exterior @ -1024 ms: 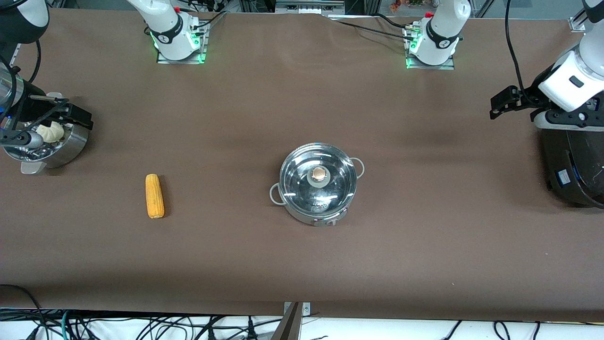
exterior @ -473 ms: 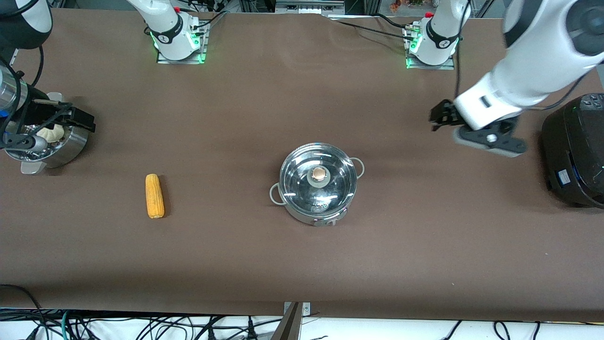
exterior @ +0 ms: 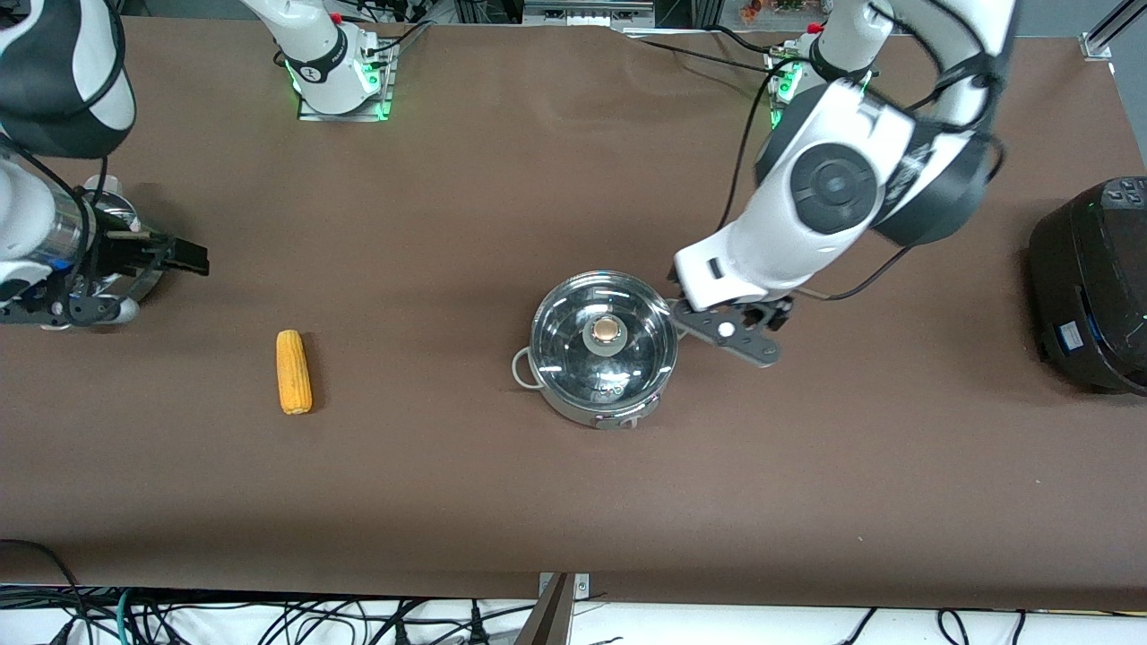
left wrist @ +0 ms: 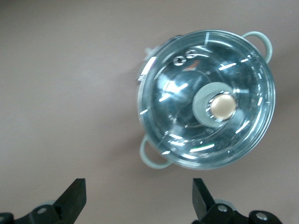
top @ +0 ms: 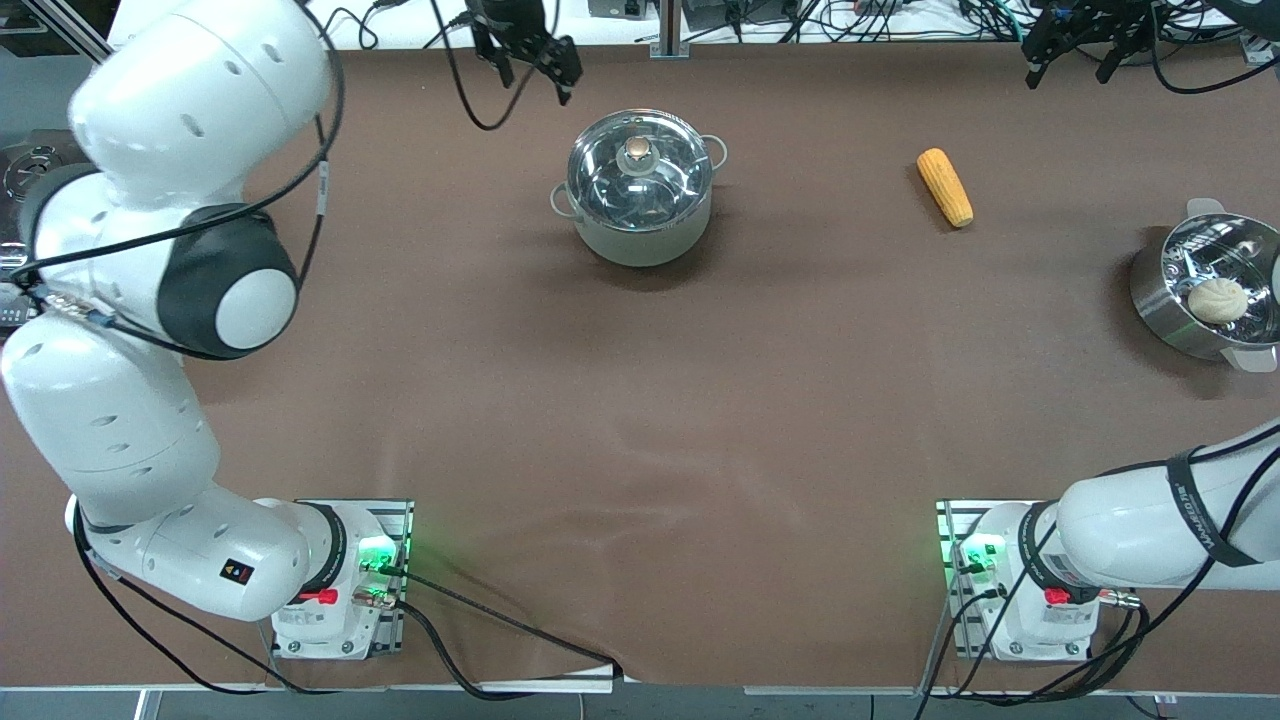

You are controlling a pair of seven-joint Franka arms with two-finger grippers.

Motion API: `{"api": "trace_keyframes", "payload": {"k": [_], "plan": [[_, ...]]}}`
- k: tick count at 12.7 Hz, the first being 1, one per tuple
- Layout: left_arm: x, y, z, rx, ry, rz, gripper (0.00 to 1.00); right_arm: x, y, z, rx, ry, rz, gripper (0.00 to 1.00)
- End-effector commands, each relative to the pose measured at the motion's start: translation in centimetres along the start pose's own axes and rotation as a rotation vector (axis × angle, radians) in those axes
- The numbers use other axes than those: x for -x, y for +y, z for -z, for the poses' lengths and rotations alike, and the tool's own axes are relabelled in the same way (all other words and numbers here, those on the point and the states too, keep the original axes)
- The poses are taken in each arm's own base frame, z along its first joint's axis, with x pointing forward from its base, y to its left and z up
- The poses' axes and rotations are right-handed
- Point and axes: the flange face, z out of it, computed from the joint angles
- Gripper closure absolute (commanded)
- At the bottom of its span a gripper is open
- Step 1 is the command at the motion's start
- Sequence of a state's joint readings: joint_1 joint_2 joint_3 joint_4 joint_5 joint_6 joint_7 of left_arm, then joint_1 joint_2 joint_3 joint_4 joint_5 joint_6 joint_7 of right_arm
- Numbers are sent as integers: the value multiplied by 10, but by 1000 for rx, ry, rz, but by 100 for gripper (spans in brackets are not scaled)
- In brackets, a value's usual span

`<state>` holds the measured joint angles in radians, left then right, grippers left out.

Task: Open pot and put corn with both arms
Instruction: 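Reach the left gripper to the lid knob while the right gripper reaches the corn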

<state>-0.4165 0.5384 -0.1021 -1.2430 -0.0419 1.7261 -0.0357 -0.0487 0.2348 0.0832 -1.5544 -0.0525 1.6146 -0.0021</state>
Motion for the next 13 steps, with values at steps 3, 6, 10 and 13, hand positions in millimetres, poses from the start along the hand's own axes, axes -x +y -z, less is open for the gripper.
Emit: {"api": "trace_keyframes", "payload": {"k": [3,6,10,13], "plan": [[-33,53,-51,24,71,-12,0,-50,1,-69,-65,-5,12,0],[-39,84,-70,32,103,70,0,-83,-3,-135,-73,3,45,0],[-41,98,-86,28,122,119,0,-113,-5,-202,-79,51,87,0],[-45,96,-90,3,156,104,0,-121,-4,-235,-83,65,136,0]]}}
